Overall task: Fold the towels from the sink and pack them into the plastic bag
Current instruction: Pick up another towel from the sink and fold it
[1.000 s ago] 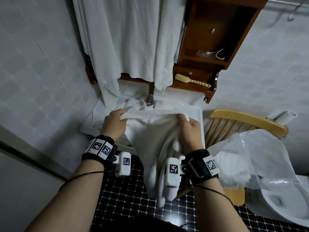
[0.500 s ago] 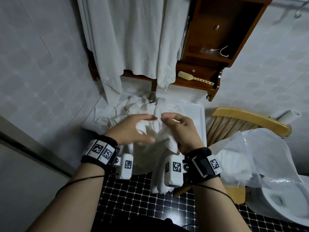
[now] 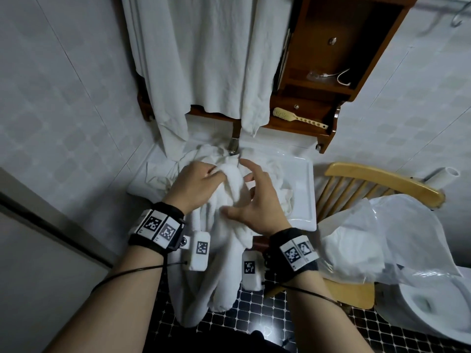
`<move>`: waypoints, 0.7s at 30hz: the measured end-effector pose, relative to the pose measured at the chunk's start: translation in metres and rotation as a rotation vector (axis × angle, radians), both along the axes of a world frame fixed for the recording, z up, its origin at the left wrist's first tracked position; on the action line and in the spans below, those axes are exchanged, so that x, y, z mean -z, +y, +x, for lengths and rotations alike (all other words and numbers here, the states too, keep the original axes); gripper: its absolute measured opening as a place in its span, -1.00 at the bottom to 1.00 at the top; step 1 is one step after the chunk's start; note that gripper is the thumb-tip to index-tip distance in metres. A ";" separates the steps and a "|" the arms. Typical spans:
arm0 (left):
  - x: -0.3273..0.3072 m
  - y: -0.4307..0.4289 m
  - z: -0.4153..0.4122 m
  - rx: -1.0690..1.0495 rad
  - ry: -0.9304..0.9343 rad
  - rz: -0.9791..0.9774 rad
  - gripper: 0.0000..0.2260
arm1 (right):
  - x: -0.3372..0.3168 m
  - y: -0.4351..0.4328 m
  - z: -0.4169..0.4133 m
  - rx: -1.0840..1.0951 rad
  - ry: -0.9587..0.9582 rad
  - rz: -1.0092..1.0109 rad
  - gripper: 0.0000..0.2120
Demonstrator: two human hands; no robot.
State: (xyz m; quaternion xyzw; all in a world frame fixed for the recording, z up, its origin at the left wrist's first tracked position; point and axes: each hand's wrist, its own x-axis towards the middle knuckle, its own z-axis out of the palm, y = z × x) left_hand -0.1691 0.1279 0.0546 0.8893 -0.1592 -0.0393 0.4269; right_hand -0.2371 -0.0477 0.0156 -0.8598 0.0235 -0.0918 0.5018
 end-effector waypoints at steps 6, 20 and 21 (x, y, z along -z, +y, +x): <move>-0.014 -0.001 -0.011 0.169 0.110 0.077 -0.51 | 0.004 0.022 0.004 0.070 -0.240 -0.098 -0.28; 0.006 0.041 0.020 -0.474 -0.042 0.029 -0.58 | 0.051 -0.015 -0.007 0.128 0.783 -0.420 -0.76; 0.012 0.041 0.021 -0.468 -0.012 0.050 -0.61 | 0.043 -0.012 -0.007 0.015 0.760 -0.376 -0.83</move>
